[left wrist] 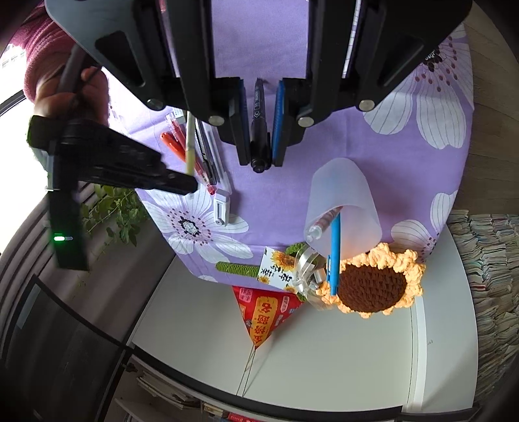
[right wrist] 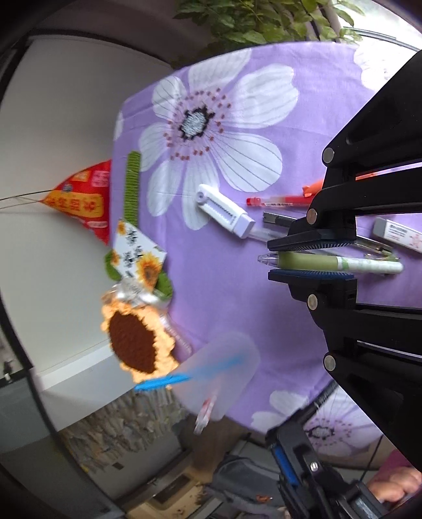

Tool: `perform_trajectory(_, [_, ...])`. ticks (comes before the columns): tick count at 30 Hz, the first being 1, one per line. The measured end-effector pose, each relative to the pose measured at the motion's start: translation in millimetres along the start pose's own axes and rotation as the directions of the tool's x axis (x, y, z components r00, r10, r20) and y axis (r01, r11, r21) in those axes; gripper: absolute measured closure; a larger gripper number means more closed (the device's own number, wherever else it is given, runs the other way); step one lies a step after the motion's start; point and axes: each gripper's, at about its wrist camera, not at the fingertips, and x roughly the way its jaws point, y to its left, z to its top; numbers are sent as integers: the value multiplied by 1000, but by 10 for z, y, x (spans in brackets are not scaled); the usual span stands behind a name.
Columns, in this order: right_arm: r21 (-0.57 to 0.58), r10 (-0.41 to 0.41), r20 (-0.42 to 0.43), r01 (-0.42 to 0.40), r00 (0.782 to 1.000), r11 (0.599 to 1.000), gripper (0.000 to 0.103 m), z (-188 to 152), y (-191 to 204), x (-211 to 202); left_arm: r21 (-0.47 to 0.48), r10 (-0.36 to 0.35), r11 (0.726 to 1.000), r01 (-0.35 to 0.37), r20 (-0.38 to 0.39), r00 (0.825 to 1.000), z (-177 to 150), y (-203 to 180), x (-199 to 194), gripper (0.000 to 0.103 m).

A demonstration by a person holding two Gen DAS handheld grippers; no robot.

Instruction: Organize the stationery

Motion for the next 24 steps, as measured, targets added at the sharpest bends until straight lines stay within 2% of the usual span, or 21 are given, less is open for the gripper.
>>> perform_trajectory(5, [-26,25,94,-22,995,999,91,5,137,-372,8,4,1000,-4,25,1000,17,-23,-108,92])
perform_trajectory(12, [-71,47,183,-35,982,997,91,96,332,-625,15,26,1000,-27,75,997,142,-30,-299,94])
perform_trajectory(19, [-96,62,230,-41,971,995,91,243,458,-748,31,55,998,-62,180,982,526,-46,-571,94])
perform_trajectory(22, [-106,70,240,-46,968,993,91,230,489,-790,24,62,997,-68,188,980,594,-9,-626,94])
perform_trajectory(24, [-103,72,237,-49,969,994,91,206,474,-785,-19,66,998,-64,169,983,569,94,-628,94])
